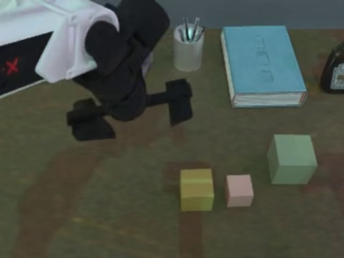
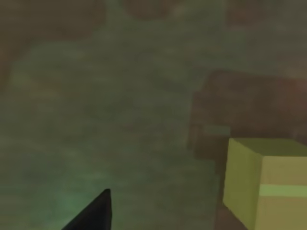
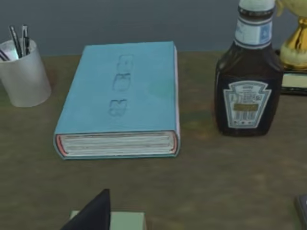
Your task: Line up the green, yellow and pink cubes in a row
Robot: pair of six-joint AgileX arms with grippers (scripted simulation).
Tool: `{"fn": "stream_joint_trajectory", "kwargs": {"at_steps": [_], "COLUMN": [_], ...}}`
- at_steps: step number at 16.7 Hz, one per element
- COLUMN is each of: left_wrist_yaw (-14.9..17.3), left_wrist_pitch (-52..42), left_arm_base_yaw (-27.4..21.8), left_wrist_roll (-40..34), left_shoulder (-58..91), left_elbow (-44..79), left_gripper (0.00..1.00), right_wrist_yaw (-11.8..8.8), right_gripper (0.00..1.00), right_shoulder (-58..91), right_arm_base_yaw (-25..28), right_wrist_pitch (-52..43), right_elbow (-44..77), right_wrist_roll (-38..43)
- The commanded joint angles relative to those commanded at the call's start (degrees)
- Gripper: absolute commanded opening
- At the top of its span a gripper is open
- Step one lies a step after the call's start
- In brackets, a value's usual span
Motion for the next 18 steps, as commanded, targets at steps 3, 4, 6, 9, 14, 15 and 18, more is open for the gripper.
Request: {"fn": "stream_joint_trajectory", "kwargs": {"at_steps": [3, 4, 6, 9, 14, 15, 18], "left_wrist_yaw": [0.04, 0.07, 0.17, 0.32, 0.55, 0.61, 0.83], "left_wrist_pitch": [8.16, 11.09, 17.11, 26.33, 40.49, 42.86, 48.57], "left_arm_base_yaw": [6.38, 8.60, 13.09, 19.77, 29.54, 31.09, 34.69], "left_wrist_roll": [5.51, 7.62, 12.15, 19.41, 31.27, 33.34, 38.48], "left_shoulder": [-15.76, -21.43, -33.17, -51.13, -78.56, -83.11, -93.62], "left_elbow": [-13.40, -18.17, -27.87, -42.30, -63.37, -66.71, -74.53], "left_gripper": [1.00, 1.00, 1.00, 1.00, 1.00, 1.00, 1.00], "right_wrist_yaw": [0.08, 0.10, 0.12, 0.12, 0.15, 0.16, 0.25], "right_gripper": [1.00, 1.00, 1.00, 1.00, 1.00, 1.00, 1.00], "right_shoulder": [16.48, 22.46, 34.39, 51.19, 73.08, 76.50, 84.73], "right_arm_base_yaw": [2.38, 3.22, 4.92, 7.41, 10.97, 11.54, 12.87], "right_wrist_pitch": [-8.34, -11.31, -17.32, -26.03, -38.05, -39.88, -44.01], "right_elbow": [11.13, 14.94, 22.52, 33.62, 49.88, 52.60, 59.16], "right_wrist_roll": [2.61, 3.52, 5.36, 8.02, 11.83, 12.44, 13.89]}}
